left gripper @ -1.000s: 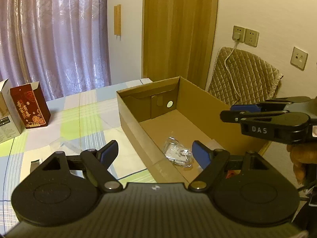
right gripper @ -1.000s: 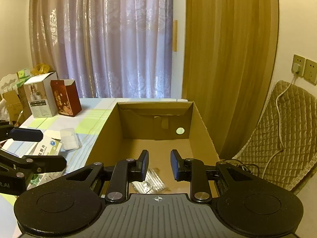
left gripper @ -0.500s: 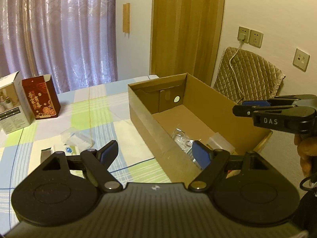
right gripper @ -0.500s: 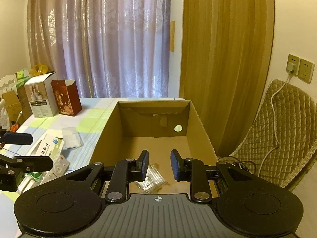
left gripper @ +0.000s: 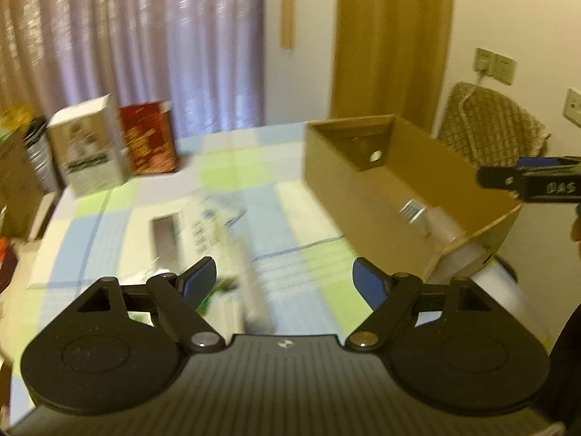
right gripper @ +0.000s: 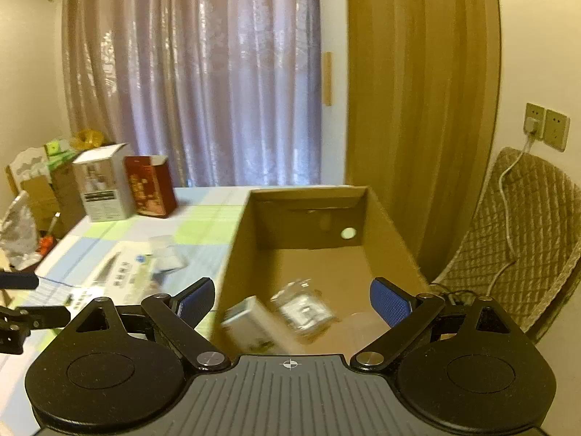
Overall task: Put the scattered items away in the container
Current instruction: 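Withdraw both tools from the box back toward the items on the table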
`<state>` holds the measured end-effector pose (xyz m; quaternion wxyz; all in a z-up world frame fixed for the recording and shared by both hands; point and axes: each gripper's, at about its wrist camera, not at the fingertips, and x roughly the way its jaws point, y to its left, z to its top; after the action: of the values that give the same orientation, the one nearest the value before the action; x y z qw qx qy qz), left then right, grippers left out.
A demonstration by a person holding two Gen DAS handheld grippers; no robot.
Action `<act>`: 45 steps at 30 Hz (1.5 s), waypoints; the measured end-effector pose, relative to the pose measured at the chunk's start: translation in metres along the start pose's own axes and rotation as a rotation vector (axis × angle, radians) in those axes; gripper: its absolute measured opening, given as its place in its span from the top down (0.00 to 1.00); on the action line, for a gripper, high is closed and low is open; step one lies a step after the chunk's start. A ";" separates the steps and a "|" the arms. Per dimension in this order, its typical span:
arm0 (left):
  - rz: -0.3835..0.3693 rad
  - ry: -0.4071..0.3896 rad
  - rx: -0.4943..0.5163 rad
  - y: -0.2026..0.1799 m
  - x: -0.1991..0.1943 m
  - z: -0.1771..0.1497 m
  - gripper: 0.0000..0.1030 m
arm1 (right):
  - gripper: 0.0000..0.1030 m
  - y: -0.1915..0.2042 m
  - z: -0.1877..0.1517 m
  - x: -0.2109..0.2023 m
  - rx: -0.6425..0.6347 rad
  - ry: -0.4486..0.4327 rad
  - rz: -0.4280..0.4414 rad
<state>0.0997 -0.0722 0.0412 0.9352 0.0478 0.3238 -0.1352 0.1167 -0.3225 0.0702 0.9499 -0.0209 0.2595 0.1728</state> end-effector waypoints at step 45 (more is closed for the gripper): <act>0.137 0.157 -0.142 0.139 0.109 -0.068 0.26 | 0.00 0.148 -0.051 0.116 -0.081 0.242 0.236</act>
<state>0.1810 0.0489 -0.0794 0.9150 0.0142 0.4009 -0.0436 0.1351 -0.1533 -0.0241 0.8832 -0.0495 0.3656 0.2896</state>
